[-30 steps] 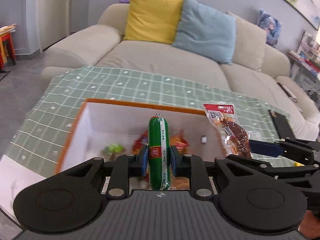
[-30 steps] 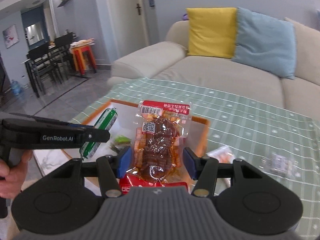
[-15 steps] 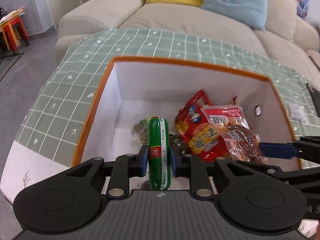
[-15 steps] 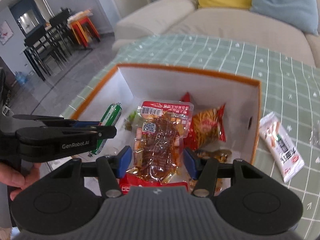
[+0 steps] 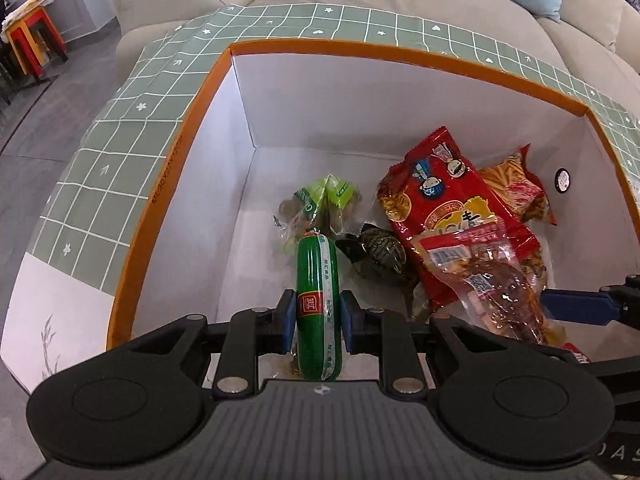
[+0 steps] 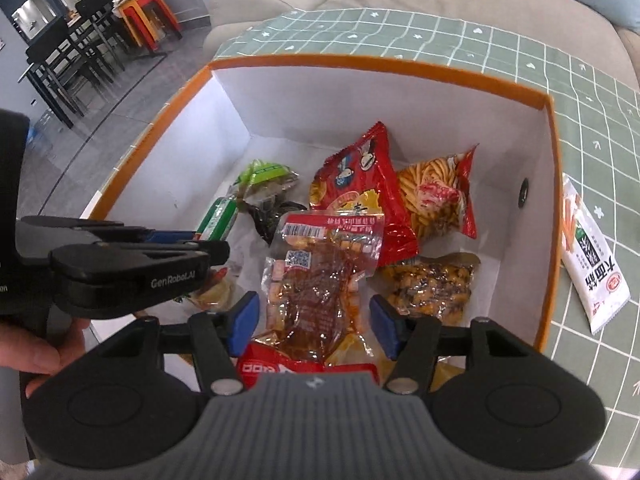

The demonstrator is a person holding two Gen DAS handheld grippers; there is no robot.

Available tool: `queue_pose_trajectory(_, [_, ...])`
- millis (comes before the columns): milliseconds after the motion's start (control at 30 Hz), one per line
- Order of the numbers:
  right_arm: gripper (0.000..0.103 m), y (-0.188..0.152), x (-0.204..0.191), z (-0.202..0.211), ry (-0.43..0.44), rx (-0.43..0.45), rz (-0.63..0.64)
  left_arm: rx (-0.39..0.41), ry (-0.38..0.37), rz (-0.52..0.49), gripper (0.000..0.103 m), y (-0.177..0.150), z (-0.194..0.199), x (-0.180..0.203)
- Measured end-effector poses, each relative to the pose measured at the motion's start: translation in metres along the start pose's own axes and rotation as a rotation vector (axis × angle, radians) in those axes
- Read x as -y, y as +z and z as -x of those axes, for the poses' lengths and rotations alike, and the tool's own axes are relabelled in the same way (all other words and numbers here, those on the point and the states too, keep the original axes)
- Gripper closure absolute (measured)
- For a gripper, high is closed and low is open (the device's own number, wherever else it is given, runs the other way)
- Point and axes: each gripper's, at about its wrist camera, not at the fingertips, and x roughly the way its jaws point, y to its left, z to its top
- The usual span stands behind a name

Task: Organize snacks
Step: 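Open both grippers to drop the sausage and meat packet into the box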

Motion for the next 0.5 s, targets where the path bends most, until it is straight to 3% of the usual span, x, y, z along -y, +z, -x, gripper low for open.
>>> queue_pose_trajectory(233, [0.041,0.000,0.002,-0.003,-0.009,0.011,-0.014,0.020,0.024,-0.034,0.075,0.001,0.000,0.006])
queue_pose_trajectory(500, [0.030,-0.007,-0.008,0.017,-0.009,0.049,0.027,0.106,0.037,-0.050,0.052,-0.004,0.017,0.009])
